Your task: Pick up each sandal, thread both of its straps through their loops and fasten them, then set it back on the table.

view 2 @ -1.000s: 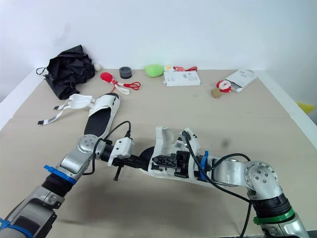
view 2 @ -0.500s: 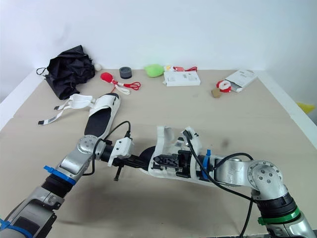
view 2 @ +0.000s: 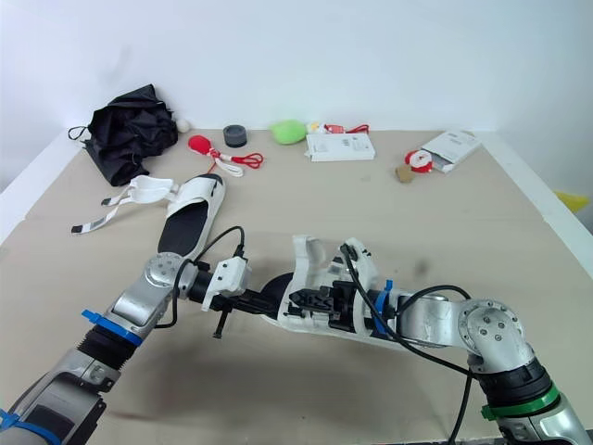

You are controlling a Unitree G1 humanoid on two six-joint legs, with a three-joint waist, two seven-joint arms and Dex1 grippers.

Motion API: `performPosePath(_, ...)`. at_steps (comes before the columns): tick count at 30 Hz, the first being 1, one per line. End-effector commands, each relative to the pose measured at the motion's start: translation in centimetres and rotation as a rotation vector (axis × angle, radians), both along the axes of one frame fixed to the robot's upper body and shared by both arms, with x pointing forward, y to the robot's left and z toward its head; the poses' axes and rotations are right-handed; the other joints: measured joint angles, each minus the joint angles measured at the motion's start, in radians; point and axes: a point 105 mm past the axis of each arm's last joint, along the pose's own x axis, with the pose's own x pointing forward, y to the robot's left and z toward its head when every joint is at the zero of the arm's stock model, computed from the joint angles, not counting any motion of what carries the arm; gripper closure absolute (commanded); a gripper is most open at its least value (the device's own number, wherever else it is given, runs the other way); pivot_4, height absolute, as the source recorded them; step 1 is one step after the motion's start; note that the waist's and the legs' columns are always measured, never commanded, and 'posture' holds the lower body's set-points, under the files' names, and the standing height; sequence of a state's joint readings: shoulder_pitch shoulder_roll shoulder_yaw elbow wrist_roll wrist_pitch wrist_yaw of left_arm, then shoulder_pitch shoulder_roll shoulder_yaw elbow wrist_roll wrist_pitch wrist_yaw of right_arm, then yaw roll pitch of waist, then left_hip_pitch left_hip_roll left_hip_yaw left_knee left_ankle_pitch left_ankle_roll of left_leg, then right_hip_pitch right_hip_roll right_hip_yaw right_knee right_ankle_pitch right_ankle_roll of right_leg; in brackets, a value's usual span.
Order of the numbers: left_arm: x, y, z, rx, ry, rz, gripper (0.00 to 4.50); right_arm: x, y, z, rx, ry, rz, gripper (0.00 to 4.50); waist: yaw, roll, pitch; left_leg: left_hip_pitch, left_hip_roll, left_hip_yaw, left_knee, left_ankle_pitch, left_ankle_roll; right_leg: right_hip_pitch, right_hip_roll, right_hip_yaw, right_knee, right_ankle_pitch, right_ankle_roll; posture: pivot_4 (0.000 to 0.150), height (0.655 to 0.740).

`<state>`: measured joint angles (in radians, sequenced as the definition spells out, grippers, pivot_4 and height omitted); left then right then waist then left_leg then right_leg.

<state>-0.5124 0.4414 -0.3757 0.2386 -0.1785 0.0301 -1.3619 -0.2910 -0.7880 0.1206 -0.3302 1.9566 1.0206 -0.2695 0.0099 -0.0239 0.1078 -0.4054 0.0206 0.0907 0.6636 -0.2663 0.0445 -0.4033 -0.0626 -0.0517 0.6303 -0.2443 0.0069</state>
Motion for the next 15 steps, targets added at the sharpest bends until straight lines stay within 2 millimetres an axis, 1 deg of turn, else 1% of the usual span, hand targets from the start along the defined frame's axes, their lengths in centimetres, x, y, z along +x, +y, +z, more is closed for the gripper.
performPosePath(1,-1.1,1.4,-4.2,0.145,0.135,0.032,4.5,-0.1,0.0,-0.6,-0.026,-0.001,0.005,4.47,0.0,0.0,0.0,0.0,0.0,0.0,0.0,0.0,0.0,0.0,0.0,0.0,0.0,0.0,0.0,0.15,0.74)
performPosePath(8,-1.1,1.5,-4.2,0.145,0.134,0.034,4.5,1.0,-1.0,-1.9,-0.088,-0.04,-0.043,4.47,0.0,0.0,0.0,0.0,0.0,0.0,0.0,0.0,0.0,0.0,0.0,0.0,0.0,0.0,0.0,0.15,0.74)
performPosePath(11,-1.1,1.6,-4.1,0.147,0.133,0.034,4.5,0.7,-0.6,-1.6,-0.066,-0.046,-0.013,4.47,0.0,0.0,0.0,0.0,0.0,0.0,0.0,0.0,0.0,0.0,0.0,0.0,0.0,0.0,0.0,0.15,0.74)
performPosePath(15,-1.0,1.7,-4.1,0.149,0.131,0.035,4.5,-0.4,-0.1,-1.7,-0.026,-0.009,0.038,4.47,0.0,0.0,0.0,0.0,0.0,0.0,0.0,0.0,0.0,0.0,0.0,0.0,0.0,0.0,0.0,0.15,0.74)
